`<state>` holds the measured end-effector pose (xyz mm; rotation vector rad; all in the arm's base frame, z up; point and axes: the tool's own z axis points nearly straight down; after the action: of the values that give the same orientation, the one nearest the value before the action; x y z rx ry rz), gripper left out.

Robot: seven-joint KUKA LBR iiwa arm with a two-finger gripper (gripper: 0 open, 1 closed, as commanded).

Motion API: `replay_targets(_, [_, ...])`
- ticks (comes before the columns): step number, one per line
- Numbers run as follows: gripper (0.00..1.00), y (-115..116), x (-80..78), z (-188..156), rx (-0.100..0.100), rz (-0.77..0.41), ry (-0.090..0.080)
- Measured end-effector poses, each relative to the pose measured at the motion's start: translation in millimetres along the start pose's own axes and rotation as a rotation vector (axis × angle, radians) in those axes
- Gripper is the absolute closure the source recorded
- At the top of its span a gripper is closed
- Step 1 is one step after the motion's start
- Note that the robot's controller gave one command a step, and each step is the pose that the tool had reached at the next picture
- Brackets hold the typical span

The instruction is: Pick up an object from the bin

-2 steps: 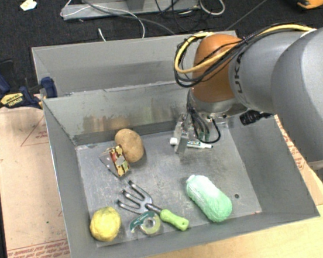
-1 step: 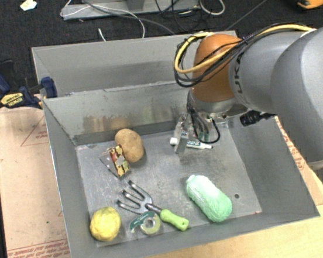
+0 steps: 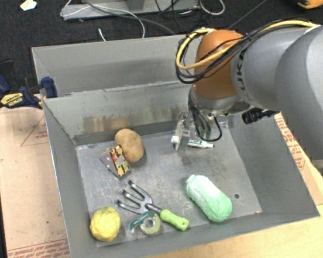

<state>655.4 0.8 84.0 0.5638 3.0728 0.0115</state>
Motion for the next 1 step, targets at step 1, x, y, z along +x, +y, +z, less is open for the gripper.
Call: replay_targets(1, [1.00,0.5,-0.6,-19.2,-0.001,-0.001,-0.001])
